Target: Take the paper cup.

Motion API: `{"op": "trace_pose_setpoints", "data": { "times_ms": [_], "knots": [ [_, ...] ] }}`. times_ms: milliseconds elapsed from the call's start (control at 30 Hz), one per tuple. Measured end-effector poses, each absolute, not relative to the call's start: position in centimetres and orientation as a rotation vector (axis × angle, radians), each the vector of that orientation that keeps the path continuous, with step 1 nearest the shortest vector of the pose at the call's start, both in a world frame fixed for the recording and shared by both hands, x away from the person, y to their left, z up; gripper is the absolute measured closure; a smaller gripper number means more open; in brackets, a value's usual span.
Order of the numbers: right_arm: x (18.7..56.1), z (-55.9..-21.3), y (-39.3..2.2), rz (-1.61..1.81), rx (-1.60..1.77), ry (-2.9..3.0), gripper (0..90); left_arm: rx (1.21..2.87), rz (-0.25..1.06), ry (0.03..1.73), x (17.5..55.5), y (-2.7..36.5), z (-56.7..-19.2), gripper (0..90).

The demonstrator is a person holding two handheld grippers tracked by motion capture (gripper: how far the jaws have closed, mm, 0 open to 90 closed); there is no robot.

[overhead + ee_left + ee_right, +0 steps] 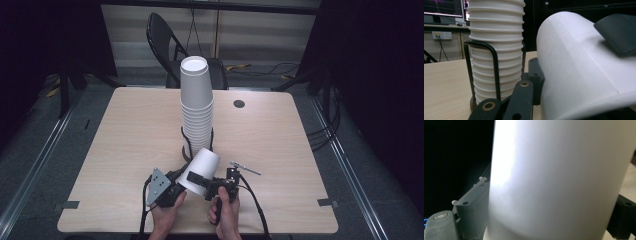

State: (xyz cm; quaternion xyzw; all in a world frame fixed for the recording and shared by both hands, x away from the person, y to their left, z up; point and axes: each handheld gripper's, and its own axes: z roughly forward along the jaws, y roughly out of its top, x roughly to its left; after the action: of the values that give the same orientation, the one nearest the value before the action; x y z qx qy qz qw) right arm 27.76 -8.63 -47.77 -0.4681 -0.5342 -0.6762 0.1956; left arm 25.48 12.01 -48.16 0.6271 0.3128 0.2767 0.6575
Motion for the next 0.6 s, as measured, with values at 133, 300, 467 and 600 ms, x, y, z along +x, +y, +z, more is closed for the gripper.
{"op": "trace_pose_setpoints", "data": {
  "times_ms": [133,300,467,600],
  "knots": [
    [27.9,-47.6,-8.9,-1.915,-1.309,-1.506,9.9,1.428,0.606,0.708,25.5,12.1,-48.2,86.3],
    [28.2,-47.1,-9.8,-1.955,-1.351,-1.530,9.9,1.432,0.565,0.711,25.4,12.5,-48.3,86.5],
    [28.6,-46.6,-10.8,-1.999,-1.371,-1.560,10.0,1.468,0.521,0.715,25.6,13.0,-48.1,86.5],
    [28.8,-46.5,-11.4,-2.016,-1.391,-1.573,10.4,1.500,0.501,0.710,25.7,13.3,-48.1,86.5]
  ]
}}
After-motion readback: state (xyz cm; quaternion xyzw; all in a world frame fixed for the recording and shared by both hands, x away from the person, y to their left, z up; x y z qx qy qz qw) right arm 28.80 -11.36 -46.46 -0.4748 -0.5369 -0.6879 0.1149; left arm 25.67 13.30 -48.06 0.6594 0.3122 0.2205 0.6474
